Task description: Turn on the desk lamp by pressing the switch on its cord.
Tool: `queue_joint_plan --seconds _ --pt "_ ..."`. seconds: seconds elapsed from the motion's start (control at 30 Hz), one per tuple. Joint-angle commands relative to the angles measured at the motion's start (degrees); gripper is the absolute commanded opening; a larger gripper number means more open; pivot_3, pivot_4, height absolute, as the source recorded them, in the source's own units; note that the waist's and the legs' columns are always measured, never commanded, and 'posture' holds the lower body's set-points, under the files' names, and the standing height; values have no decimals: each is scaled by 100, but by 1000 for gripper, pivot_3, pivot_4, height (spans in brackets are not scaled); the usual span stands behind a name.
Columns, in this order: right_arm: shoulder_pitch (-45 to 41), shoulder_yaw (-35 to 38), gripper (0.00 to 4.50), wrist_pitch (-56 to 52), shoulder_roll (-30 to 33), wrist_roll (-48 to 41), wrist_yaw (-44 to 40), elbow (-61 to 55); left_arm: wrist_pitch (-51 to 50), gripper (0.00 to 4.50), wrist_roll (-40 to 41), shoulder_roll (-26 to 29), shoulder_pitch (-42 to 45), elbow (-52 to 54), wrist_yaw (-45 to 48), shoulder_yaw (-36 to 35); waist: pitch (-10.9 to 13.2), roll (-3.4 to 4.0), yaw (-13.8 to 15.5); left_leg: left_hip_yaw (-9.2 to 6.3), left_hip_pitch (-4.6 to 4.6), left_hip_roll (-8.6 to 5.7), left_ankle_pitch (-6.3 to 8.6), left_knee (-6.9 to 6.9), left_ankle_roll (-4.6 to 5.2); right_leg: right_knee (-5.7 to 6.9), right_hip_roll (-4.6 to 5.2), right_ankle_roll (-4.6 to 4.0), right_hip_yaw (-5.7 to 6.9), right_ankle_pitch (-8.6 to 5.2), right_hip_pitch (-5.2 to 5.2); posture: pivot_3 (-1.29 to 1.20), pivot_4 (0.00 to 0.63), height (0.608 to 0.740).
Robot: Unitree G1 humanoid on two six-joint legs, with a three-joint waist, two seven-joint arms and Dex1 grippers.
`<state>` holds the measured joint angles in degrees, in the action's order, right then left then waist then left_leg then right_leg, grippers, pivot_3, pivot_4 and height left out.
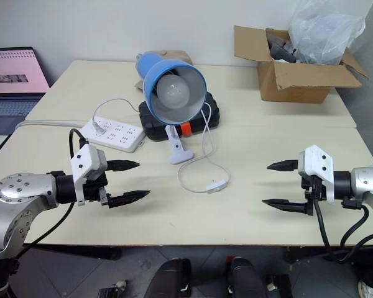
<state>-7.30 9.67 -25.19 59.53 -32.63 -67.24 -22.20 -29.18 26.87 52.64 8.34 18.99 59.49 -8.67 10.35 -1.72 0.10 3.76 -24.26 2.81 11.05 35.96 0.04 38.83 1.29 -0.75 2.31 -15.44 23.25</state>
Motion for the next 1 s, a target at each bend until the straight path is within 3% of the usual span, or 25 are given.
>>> queue_joint_plan --seconds 0.03,0.23,0.4,0.73,1.0 --pt "-17 104 4500 33 -66 -15 68 -167 269 4451 -80 62 201 -40 110 5 0 0 1 0 0 0 0 0 0 0 0 0 0 0 0 0 150 740" --pt "-66 13 4500 27 -126 31 98 -182 111 4451 189 -166 533 -178 182 64 0 0 3 0 -1 -1 0 0 0 0 0 2 0 1 -1 0 150 740" --pt "-158 -36 4500 -117 -160 48 253 -233 373 4451 -54 -291 928 -332 524 703 0 0 2 0 -2 -2 0 1 0 1 0 4 1 2 -1 0 150 740" --pt "-206 -211 4500 -843 -117 165 841 -643 983 4451 -926 -1258 1733 -1247 737 2191 -1 -1 27 0 -7 -5 -1 7 1 3 -2 11 0 6 -1 0 150 740" --pt "-60 -200 4500 -1127 -197 279 1167 -931 1756 4451 -1812 -2021 2136 -2352 445 2769 -1 -2 40 -9 -12 -4 -1 12 2 6 -7 12 5 7 0 0 150 740"
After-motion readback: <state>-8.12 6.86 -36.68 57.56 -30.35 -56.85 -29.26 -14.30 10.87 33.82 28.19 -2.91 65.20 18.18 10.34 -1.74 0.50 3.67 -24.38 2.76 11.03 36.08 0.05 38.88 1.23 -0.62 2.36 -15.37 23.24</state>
